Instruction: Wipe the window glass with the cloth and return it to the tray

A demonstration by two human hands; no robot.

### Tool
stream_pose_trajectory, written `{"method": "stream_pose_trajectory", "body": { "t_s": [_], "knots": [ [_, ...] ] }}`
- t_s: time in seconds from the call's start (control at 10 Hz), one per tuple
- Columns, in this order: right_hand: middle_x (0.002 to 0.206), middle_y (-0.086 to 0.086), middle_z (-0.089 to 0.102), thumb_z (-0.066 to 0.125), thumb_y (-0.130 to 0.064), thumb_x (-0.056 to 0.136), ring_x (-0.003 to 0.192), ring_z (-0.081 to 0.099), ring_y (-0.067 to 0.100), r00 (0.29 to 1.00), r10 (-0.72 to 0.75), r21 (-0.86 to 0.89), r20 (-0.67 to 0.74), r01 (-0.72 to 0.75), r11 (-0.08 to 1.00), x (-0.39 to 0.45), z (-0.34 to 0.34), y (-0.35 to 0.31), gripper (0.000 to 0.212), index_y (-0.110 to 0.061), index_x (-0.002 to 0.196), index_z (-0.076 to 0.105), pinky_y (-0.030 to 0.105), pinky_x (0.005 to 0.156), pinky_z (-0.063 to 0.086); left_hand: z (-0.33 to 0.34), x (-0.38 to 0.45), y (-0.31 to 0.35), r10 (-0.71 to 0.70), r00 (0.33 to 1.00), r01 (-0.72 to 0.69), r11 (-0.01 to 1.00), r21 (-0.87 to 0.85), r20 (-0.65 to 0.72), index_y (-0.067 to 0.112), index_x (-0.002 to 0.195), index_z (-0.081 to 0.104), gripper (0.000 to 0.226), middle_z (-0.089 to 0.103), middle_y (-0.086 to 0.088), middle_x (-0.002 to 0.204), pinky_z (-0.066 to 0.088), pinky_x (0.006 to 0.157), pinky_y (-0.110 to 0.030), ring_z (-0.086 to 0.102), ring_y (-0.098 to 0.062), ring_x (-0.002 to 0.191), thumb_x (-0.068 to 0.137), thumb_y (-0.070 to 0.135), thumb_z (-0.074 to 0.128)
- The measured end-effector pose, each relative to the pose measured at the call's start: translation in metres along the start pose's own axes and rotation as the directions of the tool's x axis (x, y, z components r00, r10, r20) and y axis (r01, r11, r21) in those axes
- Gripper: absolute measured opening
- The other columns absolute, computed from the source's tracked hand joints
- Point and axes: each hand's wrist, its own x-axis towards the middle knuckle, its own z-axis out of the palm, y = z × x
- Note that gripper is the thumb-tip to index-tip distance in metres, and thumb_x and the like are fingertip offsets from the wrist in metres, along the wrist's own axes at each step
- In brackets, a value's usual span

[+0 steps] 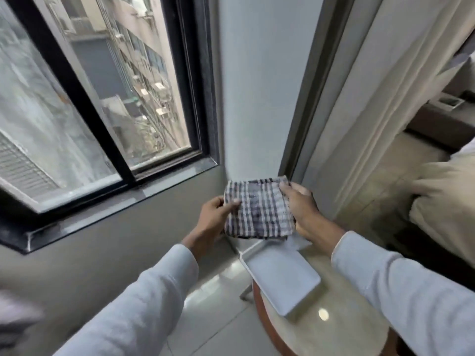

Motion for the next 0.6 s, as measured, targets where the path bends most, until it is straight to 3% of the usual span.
{"method": "stream_pose_trajectory", "body": {
  "t_s": [0.1,0.2,0.3,0.4,0.5,0.6],
  "knots": [
    [0.110,0.011,0.084,0.077,-0.031,0.099,0.099,0.080,0.028,0.996,0.087,-0.131,-0.023,-0.090,0.987,0.030,-0.055,0.079,0.017,-0.016,0.107,0.079,0.042,0.092,0.065,0.034,0.023,-0.083,-0.136,0.989,0.135,0.990,0.034,0.052,-0.009,0.130,0.071,0.028,0.076,-0.024,0.116,0.067,0.070,-0.030,0.073,-0.026,0.086,0.103,-0.003,0.067],
    [0.112,0.014,0.083,0.079,-0.005,0.094,0.099,0.079,0.030,0.989,0.144,-0.287,-0.046,-0.151,0.946,0.064,-0.098,0.161,0.019,-0.012,0.110,0.076,0.047,0.094,0.063,0.065,0.054,-0.163,-0.214,0.975,0.209,0.975,0.077,0.058,-0.009,0.129,0.072,0.026,0.077,-0.032,0.127,0.063,0.091,-0.042,0.072,-0.031,0.101,0.104,-0.007,0.065],
    [0.110,0.008,0.082,0.075,0.000,0.094,0.104,0.078,0.033,0.979,0.179,-0.358,-0.097,-0.202,0.912,0.097,-0.125,0.230,0.025,-0.011,0.117,0.072,0.055,0.100,0.063,0.090,0.082,-0.224,-0.195,0.980,0.190,0.973,0.130,0.032,0.002,0.122,0.075,0.023,0.080,-0.021,0.116,0.066,0.076,-0.026,0.075,-0.022,0.088,0.103,-0.007,0.065],
    [0.113,0.010,0.080,0.072,-0.006,0.098,0.112,0.076,0.038,0.975,0.204,-0.423,-0.093,-0.224,0.878,0.127,-0.135,0.281,0.020,-0.010,0.117,0.070,0.056,0.105,0.060,0.105,0.108,-0.269,-0.136,0.991,0.128,0.945,0.301,0.007,0.010,0.129,0.074,0.029,0.078,-0.008,0.117,0.061,0.097,-0.032,0.073,-0.025,0.107,0.102,0.001,0.067],
    [0.134,0.014,0.073,0.064,-0.022,0.105,0.123,0.069,0.037,0.968,0.225,-0.595,-0.108,-0.244,0.766,0.147,-0.140,0.322,0.034,-0.013,0.138,0.061,0.041,0.105,0.056,0.108,0.129,-0.314,-0.036,0.999,0.036,0.718,0.695,-0.015,0.009,0.170,0.036,0.070,0.042,-0.011,0.175,0.036,0.130,-0.042,0.037,-0.030,0.163,0.109,0.029,0.063],
    [0.168,0.011,0.046,0.043,-0.023,0.113,0.154,0.045,0.032,0.984,0.173,-0.788,-0.043,-0.140,0.600,0.150,-0.138,0.340,0.052,-0.017,0.165,0.038,0.040,0.123,0.040,0.103,0.140,-0.342,0.094,0.996,-0.050,0.434,0.900,0.010,0.022,0.179,-0.002,0.088,-0.012,0.002,0.188,0.010,0.141,-0.051,-0.014,-0.028,0.175,0.112,0.052,0.046]
  ]
}}
